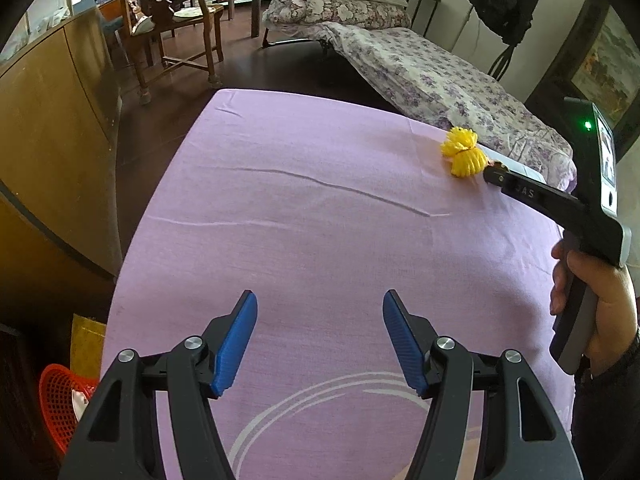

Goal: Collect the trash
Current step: 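Grasp the walnut shell with the right tool while the left tool grasps the yellow yarn flower, then lift the yarn flower and walnut shell and carry them toward the wastebasket, then open both tools over the red wastebasket to drop the items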

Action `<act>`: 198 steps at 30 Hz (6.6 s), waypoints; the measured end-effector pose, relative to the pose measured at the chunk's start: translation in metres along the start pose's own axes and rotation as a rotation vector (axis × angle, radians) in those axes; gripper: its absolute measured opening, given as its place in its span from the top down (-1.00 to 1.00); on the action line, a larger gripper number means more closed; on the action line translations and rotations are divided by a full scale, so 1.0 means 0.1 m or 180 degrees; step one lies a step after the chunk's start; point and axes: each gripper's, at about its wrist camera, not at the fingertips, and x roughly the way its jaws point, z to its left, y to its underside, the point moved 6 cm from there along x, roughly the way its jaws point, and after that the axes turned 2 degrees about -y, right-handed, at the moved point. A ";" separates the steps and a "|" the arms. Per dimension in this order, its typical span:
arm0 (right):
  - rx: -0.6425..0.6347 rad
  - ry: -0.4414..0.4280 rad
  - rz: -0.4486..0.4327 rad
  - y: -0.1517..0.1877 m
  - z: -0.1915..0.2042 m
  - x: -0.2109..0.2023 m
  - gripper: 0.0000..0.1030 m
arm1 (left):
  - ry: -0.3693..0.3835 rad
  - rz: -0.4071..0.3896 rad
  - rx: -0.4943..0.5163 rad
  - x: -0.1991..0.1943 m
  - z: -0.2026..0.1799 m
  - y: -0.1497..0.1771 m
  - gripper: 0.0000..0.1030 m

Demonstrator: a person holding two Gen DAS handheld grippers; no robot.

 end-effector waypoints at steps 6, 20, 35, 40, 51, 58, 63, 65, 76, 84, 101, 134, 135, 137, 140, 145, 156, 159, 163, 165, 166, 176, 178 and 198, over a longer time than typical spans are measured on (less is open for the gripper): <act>0.0217 -0.0094 -0.0018 0.17 -0.10 -0.25 0.33 | 0.0019 -0.0030 0.0047 -0.04 -0.07 -0.04 -0.25; 0.0656 -0.0290 0.0015 0.82 -0.51 -0.93 0.33 | 0.0397 -0.0005 0.0176 0.06 -0.82 -0.55 -0.26; 0.0613 -0.0377 -0.0029 0.81 -0.59 -0.87 0.33 | 0.0233 0.0027 0.0090 0.71 -1.40 -1.16 -0.25; 0.0629 -0.0402 -0.0024 0.81 -0.60 -0.85 0.33 | 0.0188 0.0061 0.0091 0.89 -1.50 -1.23 -0.23; 0.0572 -0.0424 -0.0038 0.81 -0.52 -0.86 0.33 | 0.0127 0.0089 0.0160 0.97 -1.47 -1.18 0.28; 0.0570 -0.0453 -0.0099 0.78 -0.46 -1.01 0.33 | 0.0142 0.0081 0.0149 0.65 -1.24 -0.84 0.30; 0.0494 -0.0422 -0.0157 0.80 -0.31 -1.20 0.33 | 0.0073 -0.0044 0.0181 0.29 -0.99 -0.52 0.30; 0.0453 -0.0442 -0.0139 0.85 -0.20 -1.27 0.33 | 0.0056 -0.0073 0.0176 0.20 -0.91 -0.41 0.30; 0.0262 -0.0410 -0.0013 1.40 0.38 -1.52 0.33 | 0.0154 -0.0102 0.0053 -0.36 -0.43 0.23 0.30; 0.0188 -0.0472 0.0018 1.72 0.70 -1.61 0.33 | 0.0105 -0.0160 0.0005 -0.59 -0.11 0.53 0.30; 0.0016 -0.0501 0.0115 2.13 1.16 -1.73 0.33 | 0.0259 -0.0150 -0.0177 -0.76 0.36 0.91 0.30; -0.0422 -0.0756 0.0033 1.95 1.88 -2.05 0.33 | 0.0351 -0.0275 -0.0495 -1.20 0.97 0.98 0.29; -0.0442 -0.0767 0.0029 1.95 1.90 -2.06 0.33 | 0.0349 -0.0282 -0.0502 -1.22 1.00 0.97 0.29; -0.0493 -0.0793 0.0017 1.92 1.97 -2.09 0.33 | 0.0352 -0.0305 -0.0526 -1.27 1.06 0.97 0.29; -0.0561 -0.0831 0.0007 1.91 2.07 -2.12 0.33 | 0.0336 -0.0329 -0.0559 -1.32 1.14 0.97 0.29; -0.0671 -0.0893 0.0005 1.90 2.24 -2.17 0.33 | 0.0285 -0.0359 -0.0617 -1.37 1.28 0.99 0.29; -0.0990 -0.1035 0.0028 1.87 2.76 -2.21 0.33 | 0.0100 -0.0419 -0.0863 -1.46 1.84 1.12 0.29; -0.1127 -0.1095 0.0056 1.86 2.99 -2.20 0.33 | 0.0046 -0.0430 -0.0944 -1.48 2.03 1.18 0.29; -0.1293 -0.1197 0.0091 1.86 3.29 -2.19 0.33 | -0.0035 -0.0428 -0.1079 -1.49 2.30 1.24 0.29; -0.1391 -0.1236 0.0095 1.87 3.47 -2.20 0.33 | -0.0082 -0.0424 -0.1167 -1.49 2.48 1.28 0.29; -0.1454 -0.1267 0.0096 1.87 3.59 -2.21 0.33 | -0.0100 -0.0419 -0.1202 -1.49 2.55 1.31 0.29; -0.1898 -0.1622 0.0402 2.06 4.46 -2.25 0.33 | -0.0355 -0.0316 -0.1617 -1.40 3.33 1.68 0.29; -0.1989 -0.1661 0.0501 2.14 4.65 -2.21 0.33 | -0.0419 -0.0273 -0.1711 -1.38 3.50 1.80 0.29; -0.2005 -0.1771 0.1270 2.57 5.64 -1.59 0.33 | -0.0769 0.0279 -0.2291 -0.77 4.36 2.61 0.28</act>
